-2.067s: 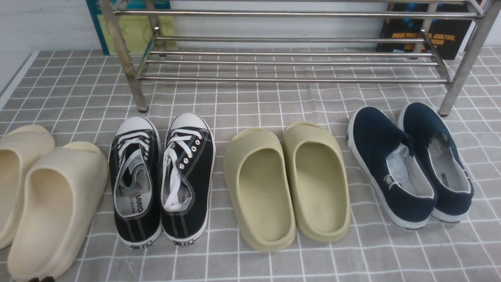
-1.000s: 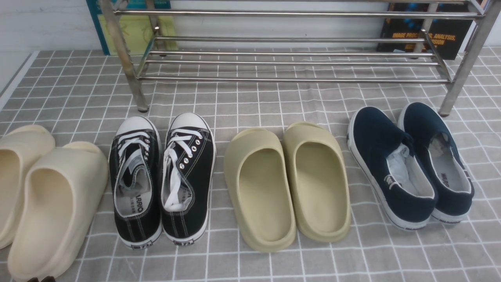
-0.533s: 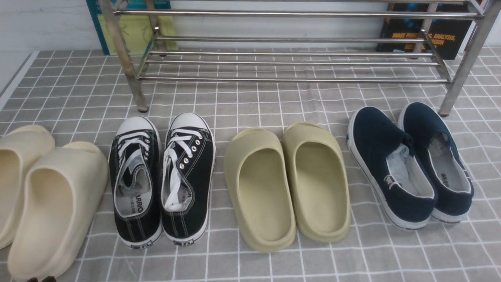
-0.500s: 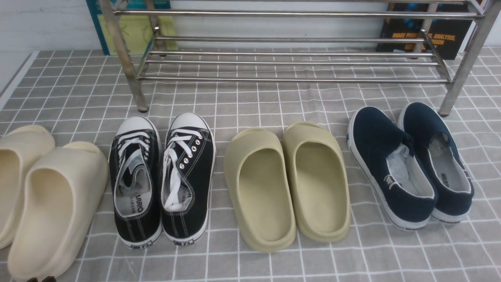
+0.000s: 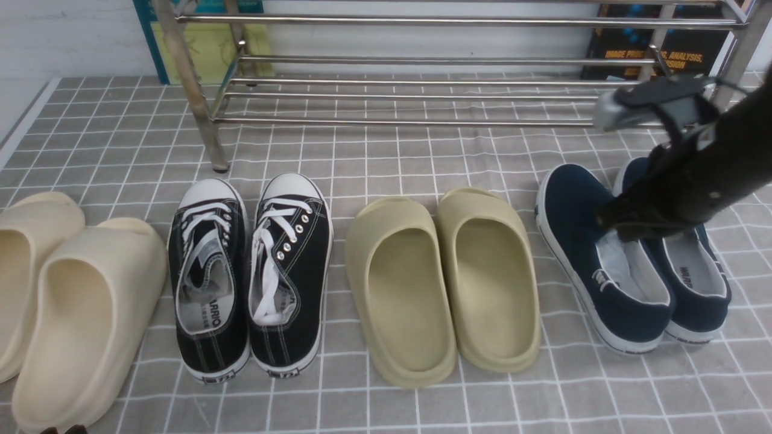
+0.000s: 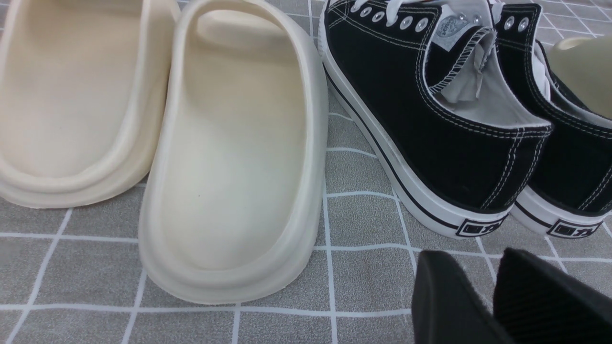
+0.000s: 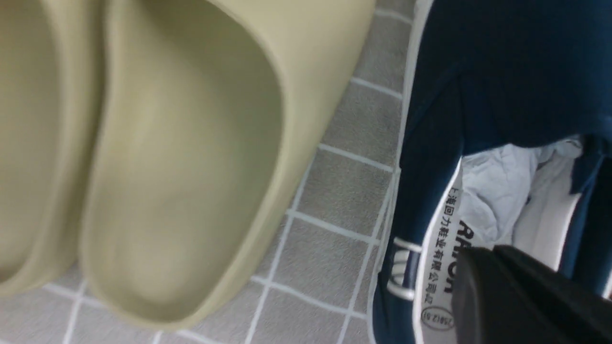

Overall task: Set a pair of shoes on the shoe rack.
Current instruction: Use the right arm to grab the shoe closest to it, then use the right arm to put a shoe into the shoe rack

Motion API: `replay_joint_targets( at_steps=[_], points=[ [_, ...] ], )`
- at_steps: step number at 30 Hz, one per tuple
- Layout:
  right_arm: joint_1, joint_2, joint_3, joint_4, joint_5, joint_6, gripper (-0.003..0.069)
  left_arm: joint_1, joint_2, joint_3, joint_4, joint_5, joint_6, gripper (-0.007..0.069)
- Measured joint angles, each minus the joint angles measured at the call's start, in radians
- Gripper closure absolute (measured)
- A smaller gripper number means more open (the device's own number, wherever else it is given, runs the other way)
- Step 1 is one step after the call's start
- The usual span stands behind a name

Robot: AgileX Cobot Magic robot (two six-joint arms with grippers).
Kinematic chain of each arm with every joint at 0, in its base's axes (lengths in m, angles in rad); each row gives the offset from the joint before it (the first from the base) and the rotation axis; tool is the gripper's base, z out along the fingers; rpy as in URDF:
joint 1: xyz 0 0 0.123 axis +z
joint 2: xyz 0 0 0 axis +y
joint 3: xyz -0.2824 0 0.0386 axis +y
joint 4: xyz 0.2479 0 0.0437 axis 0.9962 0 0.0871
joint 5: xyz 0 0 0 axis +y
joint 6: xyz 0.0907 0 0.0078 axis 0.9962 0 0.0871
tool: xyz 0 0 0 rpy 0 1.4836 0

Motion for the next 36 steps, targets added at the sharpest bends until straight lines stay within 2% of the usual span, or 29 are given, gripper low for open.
replay_joint_targets(
  at_steps=[2, 4, 7, 9, 11, 12, 14, 15, 16, 22, 27, 36],
  points=[
    [0.000, 0.023, -0.007, -0.008, 0.000, 0.020, 0.0548, 0.000, 0.000, 0.000, 0.000, 0.000, 0.000, 0.0438],
    [0.001, 0.074, -0.015, -0.017, 0.001, 0.055, 0.0424, 0.000, 0.000, 0.000, 0.000, 0.000, 0.000, 0.0435],
    [0.004, 0.126, -0.015, -0.014, -0.001, 0.057, 0.0302, 0.000, 0.000, 0.000, 0.000, 0.000, 0.000, 0.0431],
    [0.005, 0.155, -0.015, -0.010, -0.006, 0.057, 0.0274, 0.000, 0.000, 0.000, 0.000, 0.000, 0.000, 0.0428],
    [0.005, 0.183, -0.015, -0.010, -0.009, 0.057, 0.0303, 0.000, 0.000, 0.000, 0.000, 0.000, 0.000, 0.0427],
    [0.005, 0.195, -0.015, -0.009, -0.011, 0.057, 0.0349, 0.000, 0.000, 0.000, 0.000, 0.000, 0.000, 0.0426],
    [0.008, 0.204, -0.015, 0.000, -0.013, 0.057, 0.0522, 0.000, 0.000, 0.000, 0.000, 0.000, 0.000, 0.0425],
    [0.008, 0.204, -0.016, 0.000, -0.013, 0.057, 0.0537, 0.000, 0.000, 0.000, 0.000, 0.000, 0.000, 0.0425],
    [0.014, 0.200, -0.017, 0.002, -0.016, 0.057, 0.0609, 0.000, 0.000, 0.000, 0.000, 0.000, 0.000, 0.0425],
    [0.015, 0.162, -0.036, -0.010, 0.020, 0.057, 0.0611, 0.000, 0.000, 0.000, 0.000, 0.000, 0.000, 0.0423],
    [0.028, 0.092, -0.143, -0.003, 0.139, 0.058, 0.0611, 0.000, 0.000, 0.000, 0.000, 0.000, 0.000, 0.0418],
    [0.032, 0.175, -0.328, -0.041, 0.142, 0.058, 0.0611, 0.000, 0.000, 0.000, 0.000, 0.000, 0.000, 0.0418]
  ],
)
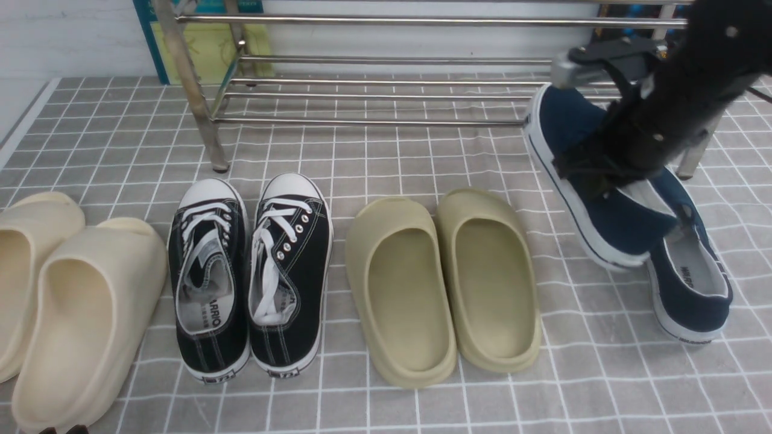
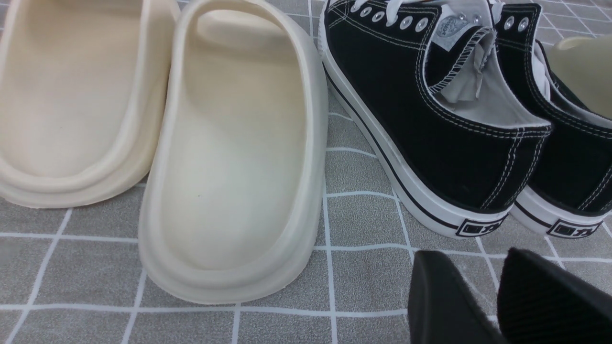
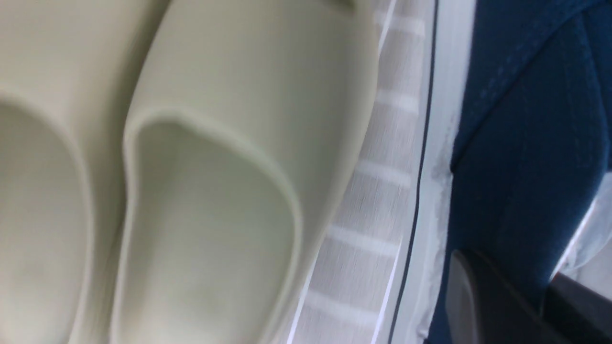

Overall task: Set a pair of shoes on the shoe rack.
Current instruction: Use the right arm to put a shoe into the shoe rack

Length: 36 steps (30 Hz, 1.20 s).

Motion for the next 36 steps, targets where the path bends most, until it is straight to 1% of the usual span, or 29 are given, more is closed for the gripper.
replay_joint_targets(
  at_steps=[8, 10, 14, 15, 17, 19, 20, 22, 23, 25, 26, 28, 29, 31, 32, 34, 36],
  points=[
    [0.000, 0.256, -0.343, -0.063, 0.017, 0.002, 0.0611, 0.000, 0.000, 0.000, 0.000, 0.000, 0.000, 0.0417],
    [0.000, 0.329, -0.465, -0.082, 0.041, 0.011, 0.0611, 0.000, 0.000, 0.000, 0.000, 0.000, 0.000, 0.0416],
    [0.000, 0.424, -0.626, -0.122, 0.077, 0.027, 0.0611, 0.000, 0.000, 0.000, 0.000, 0.000, 0.000, 0.0416],
    [0.000, 0.434, -0.640, -0.125, 0.077, 0.029, 0.0611, 0.000, 0.000, 0.000, 0.000, 0.000, 0.000, 0.0416],
    [0.000, 0.487, -0.708, -0.182, 0.066, 0.041, 0.0611, 0.000, 0.000, 0.000, 0.000, 0.000, 0.000, 0.0416],
    [0.000, 0.502, -0.724, -0.197, 0.055, 0.052, 0.0611, 0.000, 0.000, 0.000, 0.000, 0.000, 0.000, 0.0414],
    [0.005, 0.513, -0.732, -0.210, 0.037, 0.087, 0.0608, 0.000, 0.000, 0.000, 0.000, 0.000, 0.000, 0.0410],
    [0.005, 0.518, -0.734, -0.216, 0.013, 0.114, 0.0598, 0.000, 0.000, 0.000, 0.000, 0.000, 0.000, 0.0409],
    [0.005, 0.521, -0.734, -0.216, -0.003, 0.124, 0.0582, 0.000, 0.000, 0.000, 0.000, 0.000, 0.000, 0.0407],
    [0.003, 0.524, -0.736, -0.220, -0.028, 0.132, 0.0543, 0.000, 0.000, 0.000, 0.000, 0.000, 0.000, 0.0407],
    [0.002, 0.524, -0.737, -0.226, -0.037, 0.134, 0.0506, 0.000, 0.000, 0.000, 0.000, 0.000, 0.000, 0.0407],
    [-0.006, 0.524, -0.742, -0.242, -0.053, 0.134, 0.0386, 0.000, 0.000, 0.000, 0.000, 0.000, 0.000, 0.0406],
    [-0.006, 0.524, -0.742, -0.242, -0.053, 0.134, 0.0386, 0.000, 0.000, 0.000, 0.000, 0.000, 0.000, 0.0405],
    [-0.017, 0.524, -0.742, -0.249, -0.040, 0.134, 0.0280, 0.000, 0.000, 0.000, 0.000, 0.000, 0.000, 0.0403],
    [-0.026, 0.522, -0.742, -0.246, -0.021, 0.134, 0.0190, 0.000, 0.000, 0.000, 0.000, 0.000, 0.000, 0.0402],
    [-0.031, 0.506, -0.741, -0.229, 0.018, 0.130, 0.0082, 0.000, 0.000, 0.000, 0.000, 0.000, 0.000, 0.0399],
    [-0.031, 0.471, -0.737, -0.194, 0.042, 0.108, 0.0015, 0.000, 0.000, 0.000, 0.000, 0.000, 0.000, 0.0397]
  ],
)
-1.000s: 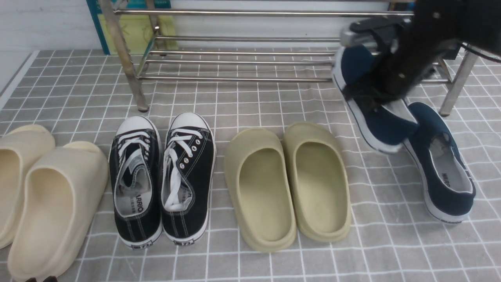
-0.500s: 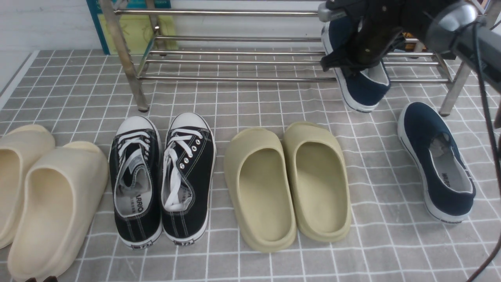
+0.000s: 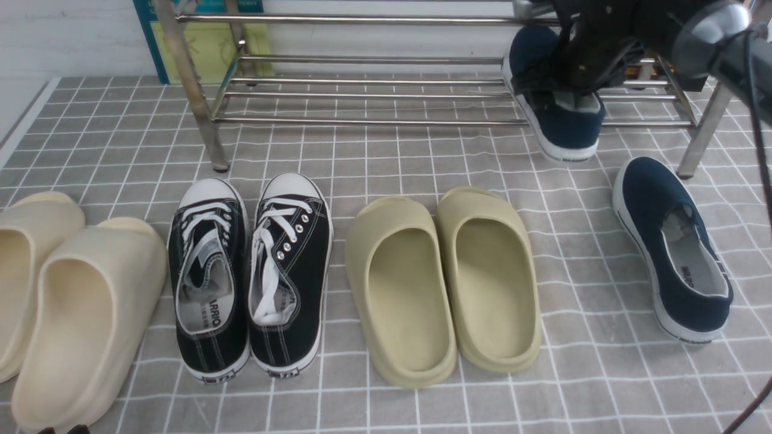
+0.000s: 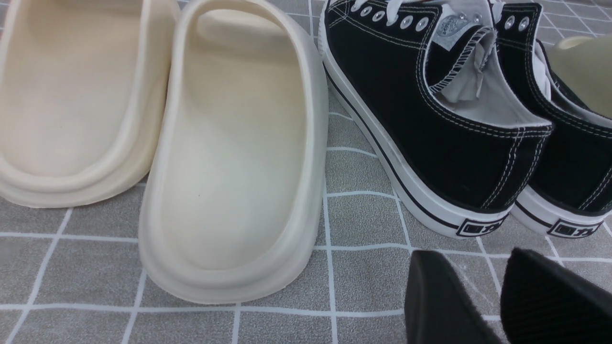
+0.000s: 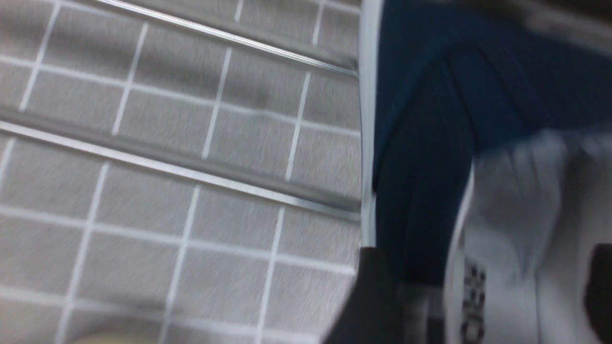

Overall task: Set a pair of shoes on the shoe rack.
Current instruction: Use the right arm to put a shoe into the shoe rack, then use the right arm to grab the shoe closest to it

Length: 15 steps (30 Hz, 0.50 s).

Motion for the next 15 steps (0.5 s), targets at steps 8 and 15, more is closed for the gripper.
replay_joint_targets(
  at_steps=[8, 15],
  points=[
    [-0.018, -0.312, 0.177, 0.049, 0.006, -0.055, -0.0003, 0.000, 0.000, 0.000, 0.000, 0.000, 0.000, 0.0388],
    [-0.095, -0.578, 0.542, 0.004, -0.011, 0.023, 0.0071, 0.000, 0.000, 0.000, 0.000, 0.000, 0.000, 0.0386]
  ],
)
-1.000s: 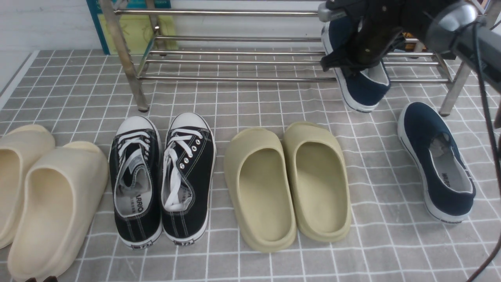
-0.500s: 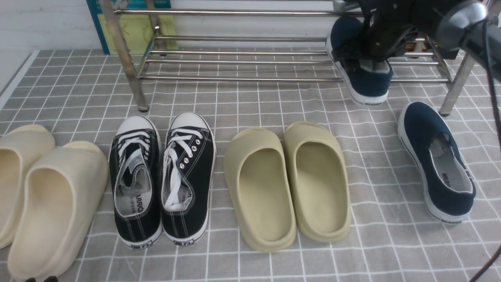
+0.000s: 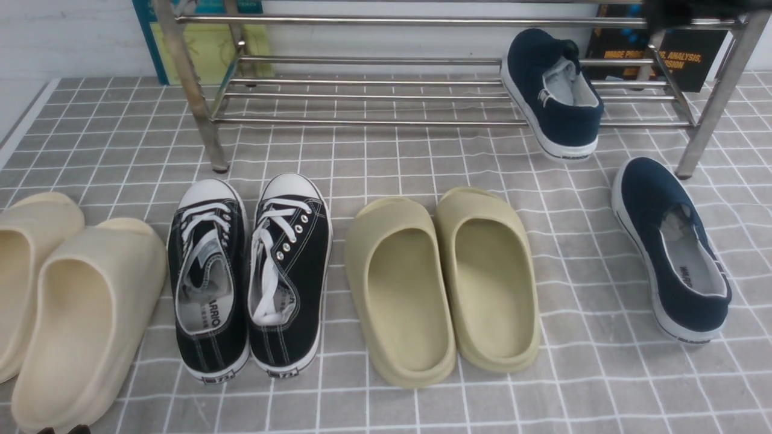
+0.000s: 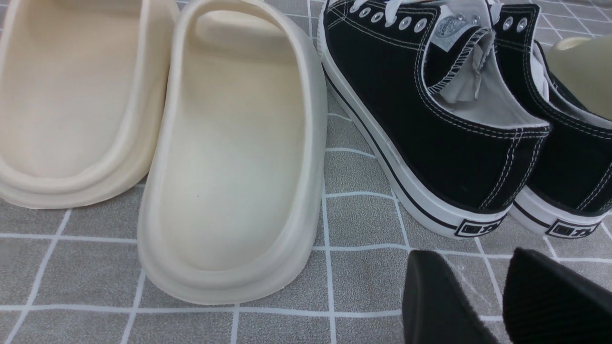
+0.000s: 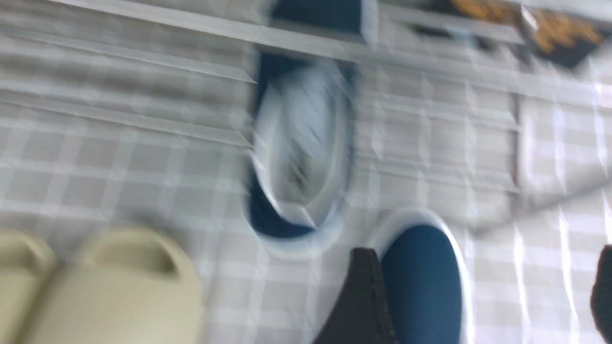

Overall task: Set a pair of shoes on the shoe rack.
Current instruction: Use the right arm to grab the shoe closest to it

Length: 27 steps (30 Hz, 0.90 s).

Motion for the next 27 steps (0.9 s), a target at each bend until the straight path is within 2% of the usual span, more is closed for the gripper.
replay_joint_targets(
  at_steps=[5, 7, 9, 12, 14, 15, 16, 19, 21, 22, 27],
  points=[
    [0.007, -0.021, 0.336, 0.014, -0.041, 0.044, 0.0092, 0.000, 0.000, 0.000, 0.000, 0.000, 0.000, 0.0386],
    [0.010, -0.012, 0.430, 0.028, -0.092, 0.046, 0.0094, 0.000, 0.000, 0.000, 0.000, 0.000, 0.000, 0.0386],
    [0.008, 0.008, 0.561, 0.049, -0.216, 0.055, 0.0108, 0.000, 0.000, 0.000, 0.000, 0.000, 0.000, 0.0386],
    [0.001, 0.035, 0.614, 0.052, -0.299, 0.065, 0.0145, 0.000, 0.000, 0.000, 0.000, 0.000, 0.000, 0.0386],
    [-0.007, 0.079, 0.640, 0.052, -0.349, 0.076, 0.0255, 0.000, 0.000, 0.000, 0.000, 0.000, 0.000, 0.0386],
    [-0.008, 0.082, 0.641, 0.052, -0.352, 0.078, 0.0265, 0.000, 0.000, 0.000, 0.000, 0.000, 0.000, 0.0386],
    [-0.008, 0.094, 0.642, 0.051, -0.354, 0.079, 0.0311, 0.000, 0.000, 0.000, 0.000, 0.000, 0.000, 0.0386],
    [-0.009, 0.093, 0.639, 0.044, -0.357, 0.082, 0.0546, 0.000, 0.000, 0.000, 0.000, 0.000, 0.000, 0.0386],
    [-0.009, 0.087, 0.633, 0.049, -0.350, 0.086, 0.0617, 0.000, 0.000, 0.000, 0.000, 0.000, 0.000, 0.0386],
    [-0.009, 0.074, 0.621, 0.050, -0.321, 0.094, 0.0635, 0.000, 0.000, 0.000, 0.000, 0.000, 0.000, 0.0386],
    [-0.006, 0.019, 0.529, 0.061, -0.153, 0.105, 0.0634, 0.000, 0.000, 0.000, 0.000, 0.000, 0.000, 0.0386]
  ],
)
